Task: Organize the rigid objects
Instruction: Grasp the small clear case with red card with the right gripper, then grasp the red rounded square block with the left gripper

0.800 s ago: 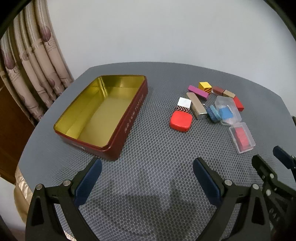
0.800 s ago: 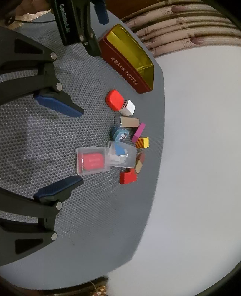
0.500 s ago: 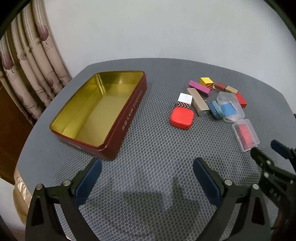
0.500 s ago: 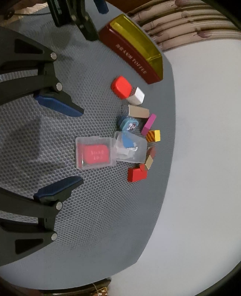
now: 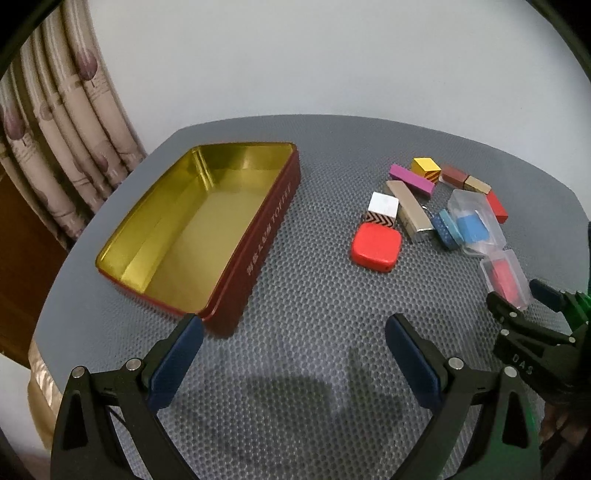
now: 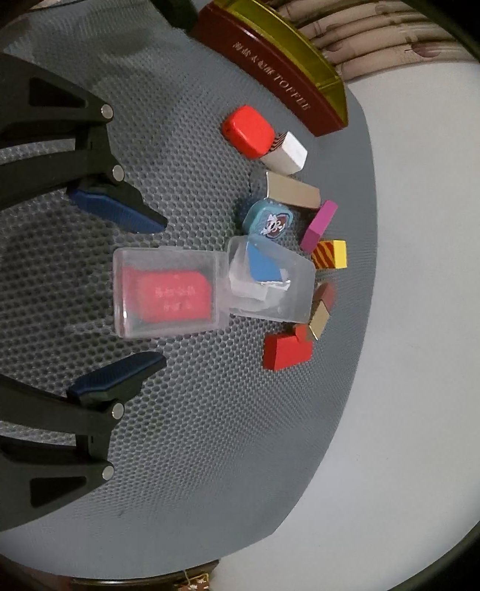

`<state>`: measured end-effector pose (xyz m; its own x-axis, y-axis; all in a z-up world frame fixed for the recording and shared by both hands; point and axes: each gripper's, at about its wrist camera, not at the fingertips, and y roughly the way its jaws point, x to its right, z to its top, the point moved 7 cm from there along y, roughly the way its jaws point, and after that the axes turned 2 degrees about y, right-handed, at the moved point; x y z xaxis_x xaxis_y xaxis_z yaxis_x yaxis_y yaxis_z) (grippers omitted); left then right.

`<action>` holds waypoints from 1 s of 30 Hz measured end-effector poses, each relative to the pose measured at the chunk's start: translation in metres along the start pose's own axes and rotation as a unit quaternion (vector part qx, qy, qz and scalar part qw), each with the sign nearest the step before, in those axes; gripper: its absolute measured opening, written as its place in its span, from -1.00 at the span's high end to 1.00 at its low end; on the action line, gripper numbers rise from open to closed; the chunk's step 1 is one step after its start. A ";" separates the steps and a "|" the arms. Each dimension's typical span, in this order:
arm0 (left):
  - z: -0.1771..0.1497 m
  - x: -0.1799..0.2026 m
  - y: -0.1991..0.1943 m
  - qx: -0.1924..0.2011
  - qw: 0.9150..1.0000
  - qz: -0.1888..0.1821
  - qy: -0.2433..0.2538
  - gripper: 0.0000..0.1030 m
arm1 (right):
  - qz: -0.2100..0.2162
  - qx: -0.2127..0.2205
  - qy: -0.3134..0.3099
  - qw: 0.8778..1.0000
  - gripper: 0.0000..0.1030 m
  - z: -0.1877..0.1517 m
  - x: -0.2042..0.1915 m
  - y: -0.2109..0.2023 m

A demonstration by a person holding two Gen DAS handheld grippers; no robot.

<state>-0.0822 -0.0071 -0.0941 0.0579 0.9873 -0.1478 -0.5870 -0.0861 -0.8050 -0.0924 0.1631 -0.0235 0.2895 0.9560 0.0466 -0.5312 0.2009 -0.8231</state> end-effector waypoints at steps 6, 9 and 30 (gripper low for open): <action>0.010 0.010 0.010 0.016 1.000 0.001 0.022 -0.91 | 0.009 -0.007 0.010 1.000 -0.33 0.000 0.002 0.014; 0.013 0.015 0.018 0.015 0.999 -0.004 0.032 -0.91 | 0.014 0.000 0.016 1.000 -0.33 0.001 0.003 0.015; 0.045 0.060 0.079 -0.003 0.992 -0.048 0.113 -0.91 | -0.060 0.032 0.089 0.994 -0.06 0.007 0.094 0.029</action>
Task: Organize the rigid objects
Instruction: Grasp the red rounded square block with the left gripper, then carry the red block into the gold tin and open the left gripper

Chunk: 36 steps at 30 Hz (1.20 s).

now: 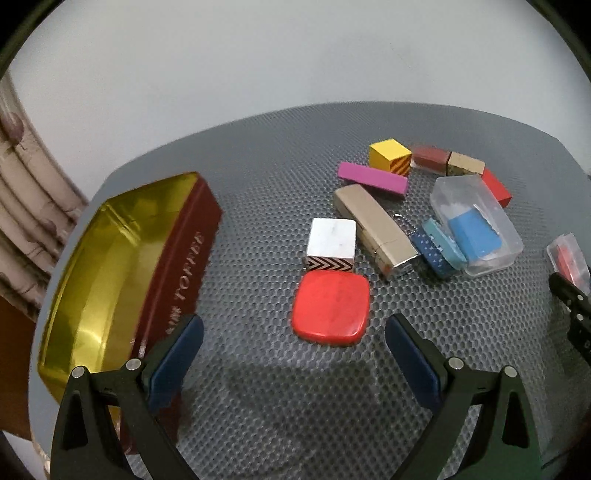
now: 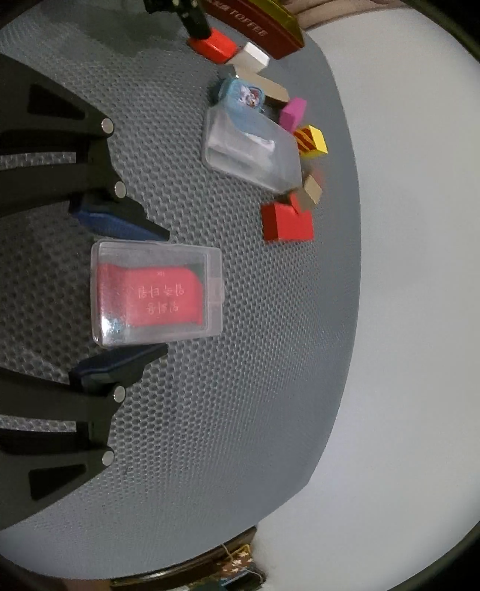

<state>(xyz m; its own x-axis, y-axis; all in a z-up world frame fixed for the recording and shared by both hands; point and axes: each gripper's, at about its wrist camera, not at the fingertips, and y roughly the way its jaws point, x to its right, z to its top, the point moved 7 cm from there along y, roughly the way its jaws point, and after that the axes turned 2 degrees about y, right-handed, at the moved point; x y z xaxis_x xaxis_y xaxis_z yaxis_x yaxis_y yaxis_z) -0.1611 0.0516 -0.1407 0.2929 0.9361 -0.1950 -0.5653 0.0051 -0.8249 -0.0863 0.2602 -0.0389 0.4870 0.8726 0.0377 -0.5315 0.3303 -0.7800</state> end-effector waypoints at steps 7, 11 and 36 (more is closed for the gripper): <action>-0.003 -0.003 0.023 -0.027 0.999 -0.024 -0.014 -0.66 | -0.004 0.004 -0.001 1.000 -0.06 0.006 -0.001 0.007; -0.002 -0.003 0.026 -0.024 0.998 -0.046 -0.024 -0.54 | -0.002 0.003 0.000 1.000 -0.07 0.011 -0.002 0.011; -0.007 0.009 0.007 -0.005 0.996 -0.087 -0.027 0.17 | -0.023 0.006 -0.019 1.000 -0.06 0.055 -0.015 0.049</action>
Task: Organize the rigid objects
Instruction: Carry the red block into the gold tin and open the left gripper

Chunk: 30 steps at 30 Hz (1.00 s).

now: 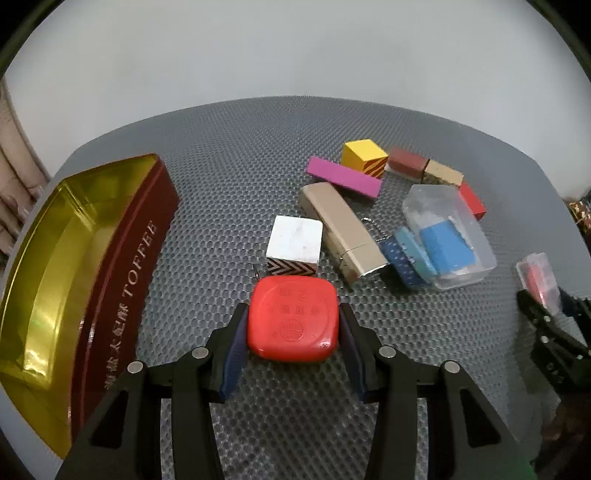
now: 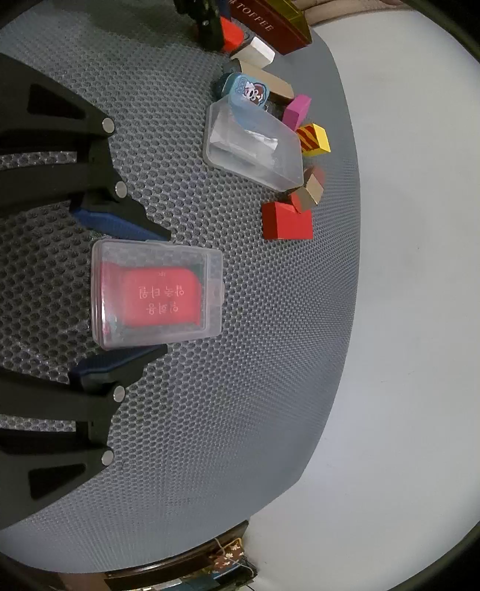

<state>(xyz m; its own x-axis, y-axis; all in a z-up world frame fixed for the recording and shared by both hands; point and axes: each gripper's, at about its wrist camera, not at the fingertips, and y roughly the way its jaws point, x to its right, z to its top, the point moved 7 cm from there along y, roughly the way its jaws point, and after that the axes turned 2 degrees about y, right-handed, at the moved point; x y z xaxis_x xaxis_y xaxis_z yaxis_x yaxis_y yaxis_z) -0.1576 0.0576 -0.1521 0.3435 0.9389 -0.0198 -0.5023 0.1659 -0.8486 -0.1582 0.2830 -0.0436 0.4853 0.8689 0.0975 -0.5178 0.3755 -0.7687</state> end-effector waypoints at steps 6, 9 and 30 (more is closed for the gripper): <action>0.008 -0.010 -0.031 0.020 1.000 -0.005 -0.015 0.17 | 0.002 0.000 0.001 1.000 -0.05 0.009 0.002 0.008; 0.022 -0.023 -0.048 0.028 0.999 -0.002 -0.025 0.17 | 0.002 0.000 0.001 1.000 -0.05 -0.004 0.022 -0.003; 0.016 -0.185 -0.047 -0.025 0.994 0.087 -0.069 0.17 | 0.008 -0.001 0.006 1.000 -0.06 -0.015 0.037 -0.016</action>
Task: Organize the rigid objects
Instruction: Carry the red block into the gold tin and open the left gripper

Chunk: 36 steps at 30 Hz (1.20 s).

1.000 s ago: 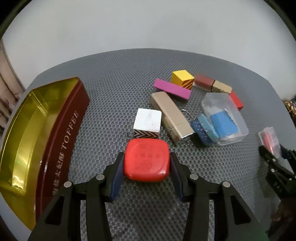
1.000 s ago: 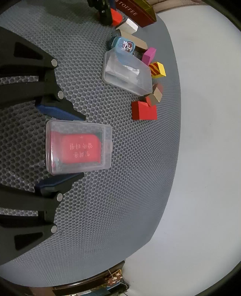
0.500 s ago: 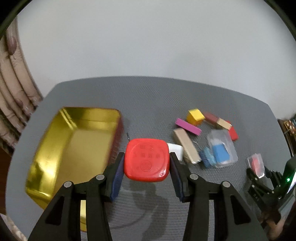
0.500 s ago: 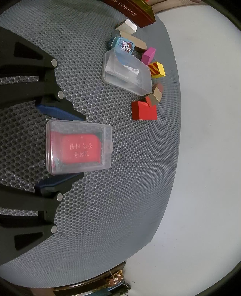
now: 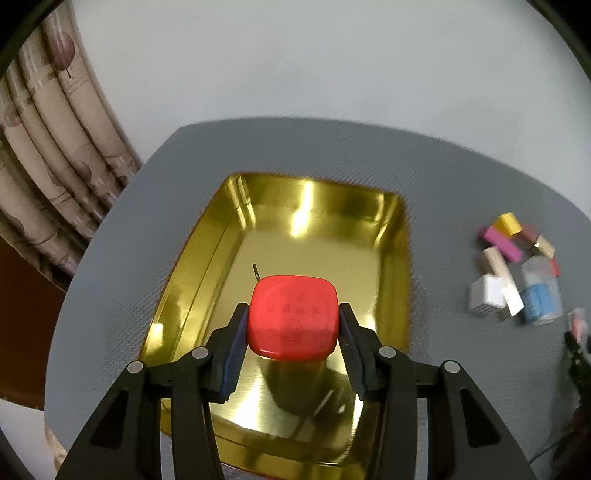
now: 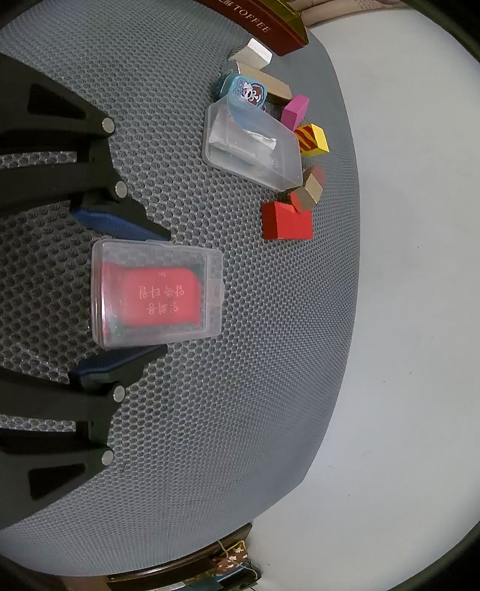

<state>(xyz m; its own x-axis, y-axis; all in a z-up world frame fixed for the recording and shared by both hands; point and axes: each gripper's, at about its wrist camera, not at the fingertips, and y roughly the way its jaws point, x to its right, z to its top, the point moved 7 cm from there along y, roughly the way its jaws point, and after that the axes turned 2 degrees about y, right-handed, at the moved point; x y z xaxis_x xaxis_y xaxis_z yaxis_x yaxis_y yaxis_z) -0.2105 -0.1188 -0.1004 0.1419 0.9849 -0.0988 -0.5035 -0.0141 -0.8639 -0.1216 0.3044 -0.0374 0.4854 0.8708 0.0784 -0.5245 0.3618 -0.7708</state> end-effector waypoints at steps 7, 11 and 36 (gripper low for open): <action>-0.016 -0.020 0.026 -0.032 0.999 -0.014 -0.014 0.17 | 0.000 0.000 0.000 1.000 -0.06 -0.002 0.008 -0.002; -0.020 -0.027 0.032 -0.037 0.999 -0.007 -0.011 0.17 | -0.001 0.000 -0.001 1.000 -0.06 -0.003 0.007 -0.004; -0.018 -0.047 0.023 -0.023 0.999 0.007 -0.031 0.12 | -0.002 0.000 -0.002 1.000 -0.06 -0.007 -0.010 -0.010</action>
<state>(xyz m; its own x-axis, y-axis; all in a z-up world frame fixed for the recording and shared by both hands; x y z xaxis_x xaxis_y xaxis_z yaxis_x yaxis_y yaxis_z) -0.2129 -0.1683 -0.1245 0.0814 0.9934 -0.0806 -0.4645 -0.0337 -0.8849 -0.1166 0.2895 -0.0349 0.4852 0.8704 0.0831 -0.5233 0.3652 -0.7699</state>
